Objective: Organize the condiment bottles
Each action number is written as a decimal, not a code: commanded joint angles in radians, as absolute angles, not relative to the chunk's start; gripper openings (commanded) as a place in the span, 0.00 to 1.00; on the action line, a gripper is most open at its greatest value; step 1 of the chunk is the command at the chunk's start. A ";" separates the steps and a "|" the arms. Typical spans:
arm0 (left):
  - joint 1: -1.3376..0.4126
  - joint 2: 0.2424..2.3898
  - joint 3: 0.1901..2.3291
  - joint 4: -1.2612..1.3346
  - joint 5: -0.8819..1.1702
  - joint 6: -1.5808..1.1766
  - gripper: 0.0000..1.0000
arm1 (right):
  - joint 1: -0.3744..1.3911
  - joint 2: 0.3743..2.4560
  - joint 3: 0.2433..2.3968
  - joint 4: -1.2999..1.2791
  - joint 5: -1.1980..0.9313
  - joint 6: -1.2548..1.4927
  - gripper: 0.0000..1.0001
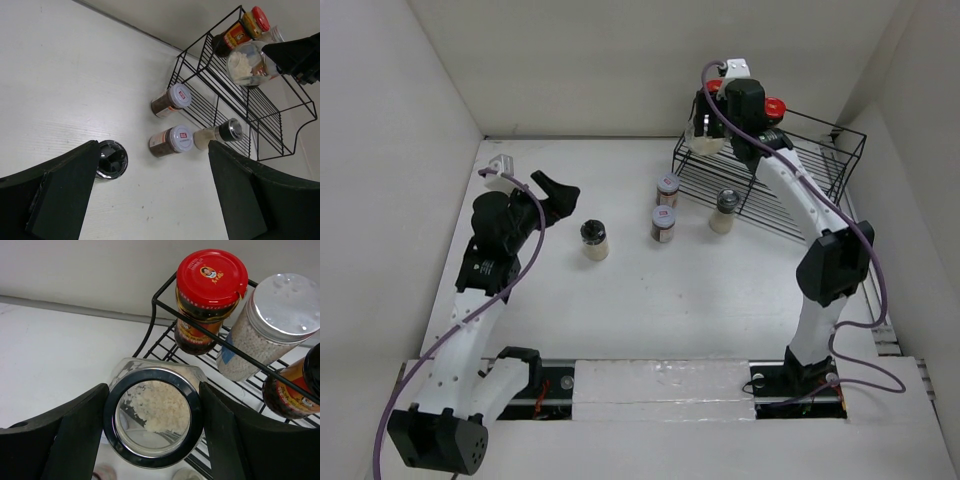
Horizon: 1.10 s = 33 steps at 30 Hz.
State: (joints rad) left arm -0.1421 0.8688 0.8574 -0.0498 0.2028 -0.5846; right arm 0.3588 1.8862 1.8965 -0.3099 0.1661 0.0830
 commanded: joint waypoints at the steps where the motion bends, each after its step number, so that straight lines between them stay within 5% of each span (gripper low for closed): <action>1: -0.137 0.879 0.879 -0.020 0.222 -0.568 0.86 | 0.328 1.877 1.979 -0.229 0.135 0.064 0.56; 13: -0.137 0.908 0.888 -0.029 0.222 -0.549 0.86 | 0.288 1.933 1.945 -0.207 0.074 0.098 0.57; 20: -0.137 0.908 0.888 -0.029 0.232 -0.549 0.86 | 0.288 1.944 1.936 -0.218 0.023 0.107 0.67; 24: -0.137 0.908 0.888 -0.029 0.232 -0.549 0.86 | 0.298 1.944 1.945 -0.229 0.052 0.107 0.85; 33: -0.137 0.897 0.888 -0.029 0.232 -0.549 0.86 | 0.298 1.901 1.931 -0.239 0.077 0.107 0.88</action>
